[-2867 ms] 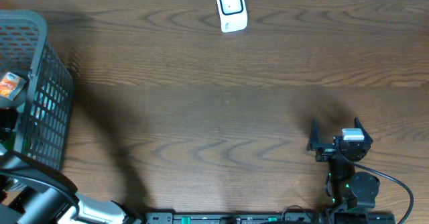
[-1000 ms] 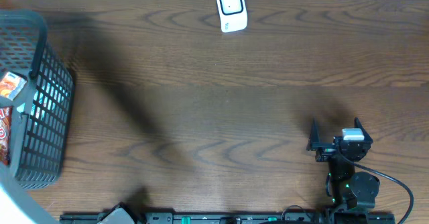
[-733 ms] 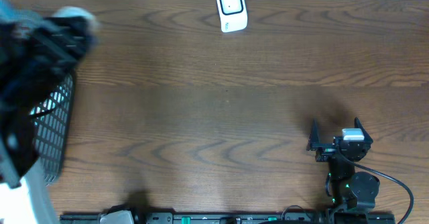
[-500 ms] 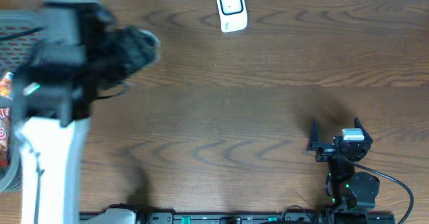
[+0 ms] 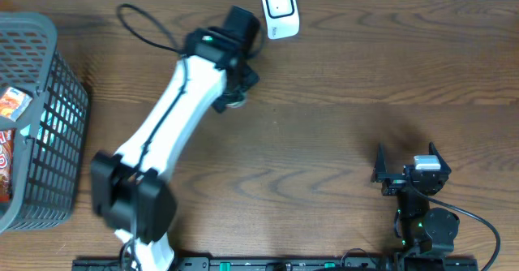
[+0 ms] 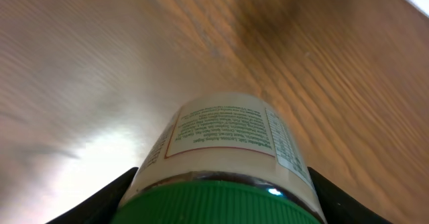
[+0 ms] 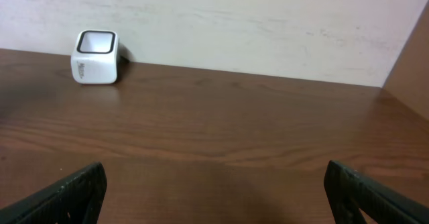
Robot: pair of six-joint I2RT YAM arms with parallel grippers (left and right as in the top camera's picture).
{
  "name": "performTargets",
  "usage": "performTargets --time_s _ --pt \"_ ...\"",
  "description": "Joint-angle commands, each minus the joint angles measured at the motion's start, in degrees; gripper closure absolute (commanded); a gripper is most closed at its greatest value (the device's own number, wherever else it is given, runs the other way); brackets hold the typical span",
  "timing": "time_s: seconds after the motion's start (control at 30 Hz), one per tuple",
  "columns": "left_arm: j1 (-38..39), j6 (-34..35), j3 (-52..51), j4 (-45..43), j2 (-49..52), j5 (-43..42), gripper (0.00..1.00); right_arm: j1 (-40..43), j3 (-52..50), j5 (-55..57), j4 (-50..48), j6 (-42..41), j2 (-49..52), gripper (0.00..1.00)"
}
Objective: Scan the item barcode
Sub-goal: 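Lift the green-lidded jar out and place it mid-table with the left gripper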
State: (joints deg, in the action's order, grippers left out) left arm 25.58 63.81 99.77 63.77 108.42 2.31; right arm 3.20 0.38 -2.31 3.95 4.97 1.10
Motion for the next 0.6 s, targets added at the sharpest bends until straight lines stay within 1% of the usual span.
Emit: performTargets --time_s 0.0,0.13,0.3,0.47,0.57 --pt "2.2 9.9 0.3 -1.3 4.4 2.3 0.4 0.1 -0.1 0.3 0.2 -0.7 0.0 0.01" --pt "4.0 12.2 0.3 -3.2 9.1 2.3 0.4 0.1 -0.1 0.3 0.2 -0.7 0.0 0.01" --pt "5.6 15.6 0.2 -3.3 13.1 2.4 0.39 0.1 -0.1 0.3 0.2 -0.7 0.0 0.01" --pt "8.0 18.8 -1.1 -3.8 15.7 1.7 0.37 0.1 -0.1 0.3 0.2 -0.7 0.0 0.01" --pt "9.4 18.8 -1.6 -5.2 16.0 2.2 0.37 0.1 -0.1 0.3 0.2 -0.7 0.0 0.01"
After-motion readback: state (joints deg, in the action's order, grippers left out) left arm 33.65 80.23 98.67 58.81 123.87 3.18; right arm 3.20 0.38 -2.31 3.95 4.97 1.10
